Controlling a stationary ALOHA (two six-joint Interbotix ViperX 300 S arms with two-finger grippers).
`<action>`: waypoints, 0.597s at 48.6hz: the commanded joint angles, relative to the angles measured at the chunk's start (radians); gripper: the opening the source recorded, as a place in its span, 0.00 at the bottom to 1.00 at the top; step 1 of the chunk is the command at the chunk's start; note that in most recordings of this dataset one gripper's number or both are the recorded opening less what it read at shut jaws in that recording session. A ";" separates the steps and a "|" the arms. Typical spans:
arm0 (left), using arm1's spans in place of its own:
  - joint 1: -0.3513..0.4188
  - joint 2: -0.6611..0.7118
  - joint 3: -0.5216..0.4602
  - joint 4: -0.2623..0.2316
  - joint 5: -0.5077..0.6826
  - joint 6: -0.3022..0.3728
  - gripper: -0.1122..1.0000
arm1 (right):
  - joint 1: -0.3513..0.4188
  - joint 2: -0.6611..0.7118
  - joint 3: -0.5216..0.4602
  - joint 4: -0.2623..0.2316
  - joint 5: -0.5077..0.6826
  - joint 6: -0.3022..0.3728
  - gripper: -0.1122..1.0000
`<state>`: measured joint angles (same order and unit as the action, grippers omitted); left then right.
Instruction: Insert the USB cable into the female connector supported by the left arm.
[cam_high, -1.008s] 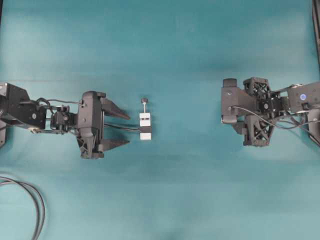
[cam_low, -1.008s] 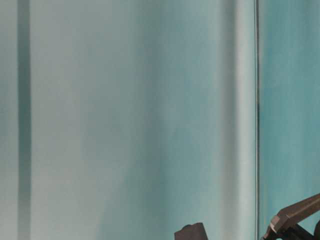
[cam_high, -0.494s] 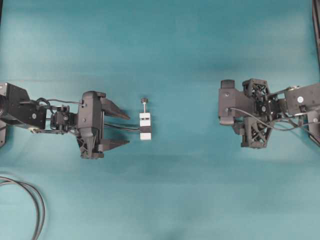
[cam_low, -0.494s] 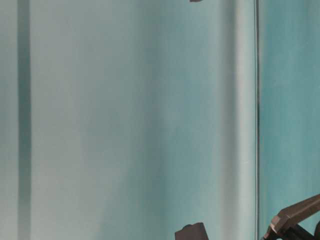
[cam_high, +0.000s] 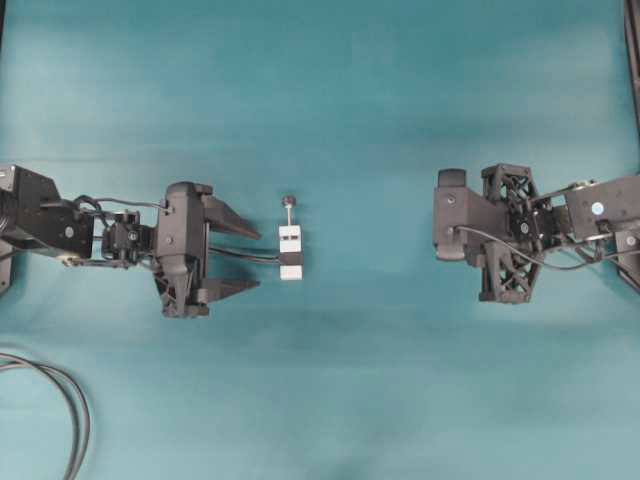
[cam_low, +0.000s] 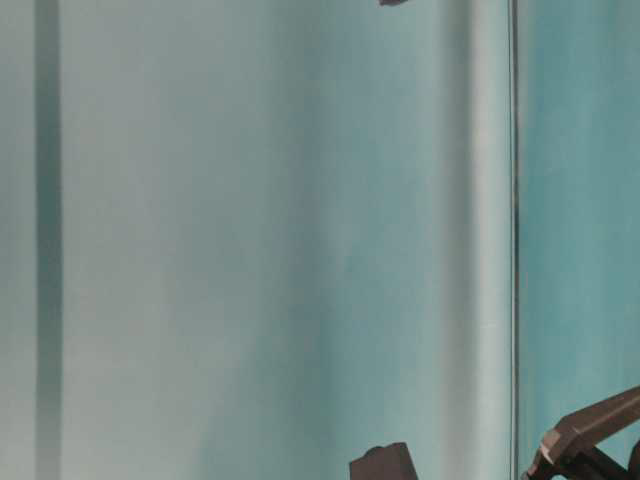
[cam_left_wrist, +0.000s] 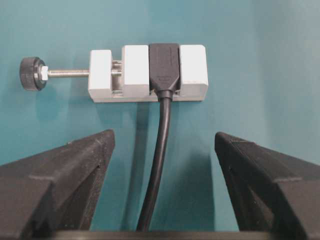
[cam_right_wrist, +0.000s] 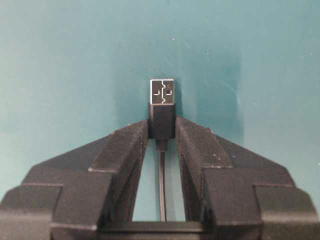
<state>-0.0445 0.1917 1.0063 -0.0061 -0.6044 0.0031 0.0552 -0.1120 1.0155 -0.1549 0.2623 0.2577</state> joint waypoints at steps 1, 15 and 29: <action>-0.003 -0.012 -0.014 -0.002 -0.003 -0.009 0.90 | 0.018 0.012 -0.012 0.003 -0.003 0.002 0.35; -0.003 -0.011 -0.017 -0.003 -0.003 -0.009 0.90 | 0.020 0.011 -0.041 0.002 0.020 -0.006 0.35; -0.003 -0.011 -0.017 -0.002 -0.006 -0.009 0.90 | 0.020 0.005 -0.167 -0.091 0.144 -0.037 0.27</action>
<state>-0.0445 0.1917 1.0017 -0.0061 -0.6029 0.0031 0.0782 -0.0966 0.8974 -0.2102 0.3912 0.2194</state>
